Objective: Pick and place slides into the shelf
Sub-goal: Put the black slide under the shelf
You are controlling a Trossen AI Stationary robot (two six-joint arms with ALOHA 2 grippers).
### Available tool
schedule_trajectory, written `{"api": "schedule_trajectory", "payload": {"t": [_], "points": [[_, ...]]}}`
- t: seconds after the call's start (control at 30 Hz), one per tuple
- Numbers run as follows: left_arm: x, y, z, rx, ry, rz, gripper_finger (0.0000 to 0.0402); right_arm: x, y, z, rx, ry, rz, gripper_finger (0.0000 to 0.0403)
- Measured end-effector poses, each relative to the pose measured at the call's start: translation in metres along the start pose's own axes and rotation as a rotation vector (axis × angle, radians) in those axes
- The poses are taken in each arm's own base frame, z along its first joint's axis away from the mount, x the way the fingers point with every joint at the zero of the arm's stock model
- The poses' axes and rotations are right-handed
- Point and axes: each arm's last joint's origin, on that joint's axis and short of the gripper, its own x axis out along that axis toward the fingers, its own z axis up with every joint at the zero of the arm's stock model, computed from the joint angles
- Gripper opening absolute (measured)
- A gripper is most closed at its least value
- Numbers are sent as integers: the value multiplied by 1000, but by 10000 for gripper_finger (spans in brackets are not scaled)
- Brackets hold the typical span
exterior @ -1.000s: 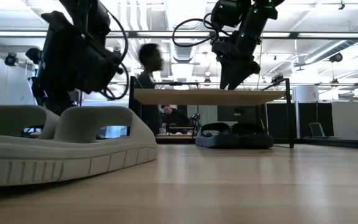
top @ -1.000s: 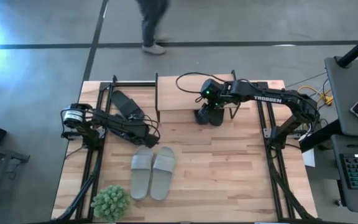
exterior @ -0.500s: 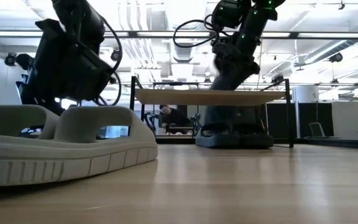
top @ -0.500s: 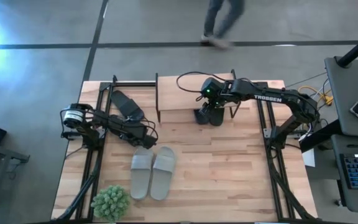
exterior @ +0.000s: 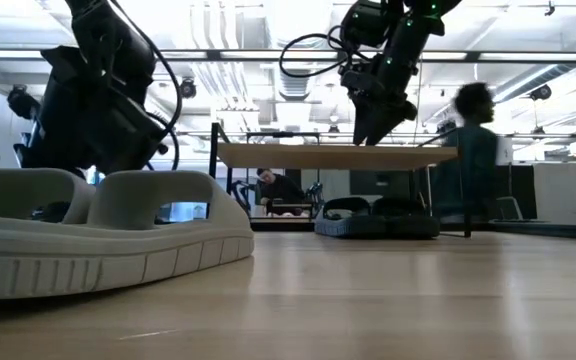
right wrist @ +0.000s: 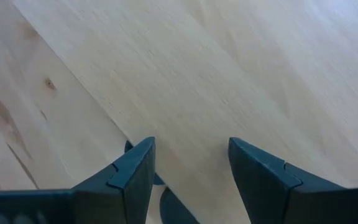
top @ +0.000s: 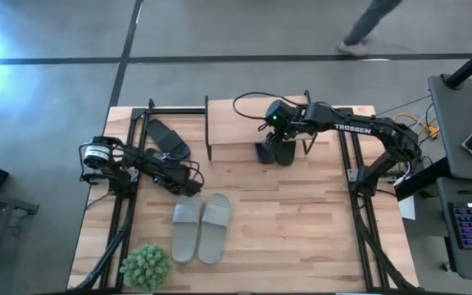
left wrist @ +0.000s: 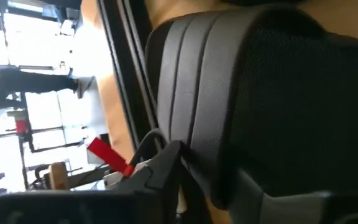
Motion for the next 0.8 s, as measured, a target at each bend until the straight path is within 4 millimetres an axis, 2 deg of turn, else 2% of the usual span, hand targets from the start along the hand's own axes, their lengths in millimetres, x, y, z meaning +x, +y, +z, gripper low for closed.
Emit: {"api": "schedule_trajectory", "payload": {"t": [0.2, 0.47, 0.63, 0.8], "points": [[-6, -3, 5, -19, -33, -30, 8, 0, 0, 0, -1, 4, 1, 196], [-19, -2, 14, 22, -94, -41, 2, 0, 0, -1, 6, 10, 3, 196], [-39, 14, 21, 46, -134, 19, 1, 0, 0, -1, 6, 11, 3, 196], [-62, 40, 29, -48, -208, -87, 1, 0, 0, -1, 6, 11, 3, 196]]}}
